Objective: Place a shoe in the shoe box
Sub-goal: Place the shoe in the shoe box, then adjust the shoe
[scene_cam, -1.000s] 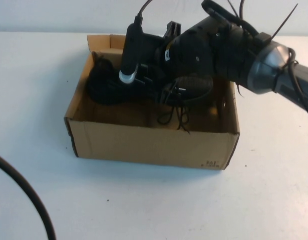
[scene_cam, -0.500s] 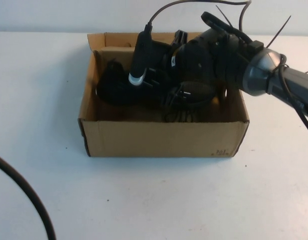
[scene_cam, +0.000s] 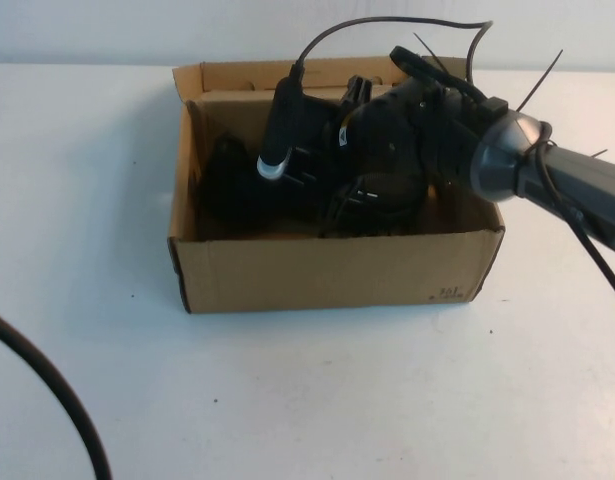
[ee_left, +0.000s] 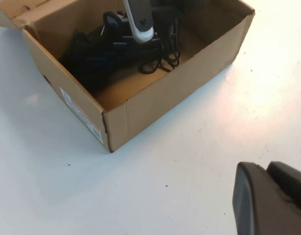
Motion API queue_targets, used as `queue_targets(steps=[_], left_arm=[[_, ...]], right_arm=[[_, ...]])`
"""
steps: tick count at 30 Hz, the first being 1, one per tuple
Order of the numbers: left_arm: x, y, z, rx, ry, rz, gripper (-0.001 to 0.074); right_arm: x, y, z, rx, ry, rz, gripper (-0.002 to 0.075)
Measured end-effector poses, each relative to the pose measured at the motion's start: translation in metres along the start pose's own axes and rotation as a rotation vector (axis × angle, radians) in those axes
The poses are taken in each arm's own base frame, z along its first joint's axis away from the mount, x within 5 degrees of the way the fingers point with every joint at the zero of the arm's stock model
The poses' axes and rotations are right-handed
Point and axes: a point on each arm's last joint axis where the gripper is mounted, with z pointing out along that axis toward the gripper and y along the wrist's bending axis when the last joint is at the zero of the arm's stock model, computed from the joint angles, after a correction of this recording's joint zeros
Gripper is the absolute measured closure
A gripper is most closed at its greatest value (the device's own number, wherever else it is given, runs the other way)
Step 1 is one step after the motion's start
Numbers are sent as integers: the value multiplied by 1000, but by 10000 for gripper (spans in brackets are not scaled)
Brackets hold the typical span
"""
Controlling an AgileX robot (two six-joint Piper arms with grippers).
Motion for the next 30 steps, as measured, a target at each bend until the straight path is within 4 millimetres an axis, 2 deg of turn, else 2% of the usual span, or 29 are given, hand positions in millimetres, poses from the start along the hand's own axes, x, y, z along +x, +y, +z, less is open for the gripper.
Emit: queue_targets(steps=[8, 13, 18, 21, 24, 26, 28, 30], left_arm=[[2, -1, 0, 12, 20, 0, 723], [2, -1, 0, 16, 27, 0, 723], [3, -2, 0, 17, 29, 0, 723], [1, 1, 5, 23, 43, -7, 727], [-1, 9, 19, 42, 87, -13, 729], [-5, 17, 34, 58, 115, -13, 731], [-11, 28, 54, 72, 123, -18, 731], [-17, 40, 77, 85, 114, -27, 731]], right_arm=[[-2, -3, 2, 32, -26, 93, 465], [-3, -4, 0, 30, -28, 123, 426], [-7, -10, -17, 33, -31, 158, 426], [-13, -19, -39, 51, -48, 192, 451], [-19, -26, -62, 52, -67, 245, 533], [-22, -27, -76, 22, -73, 298, 634], [-23, -25, -87, -28, -66, 346, 692], [-22, -21, -93, -95, -35, 388, 719]])
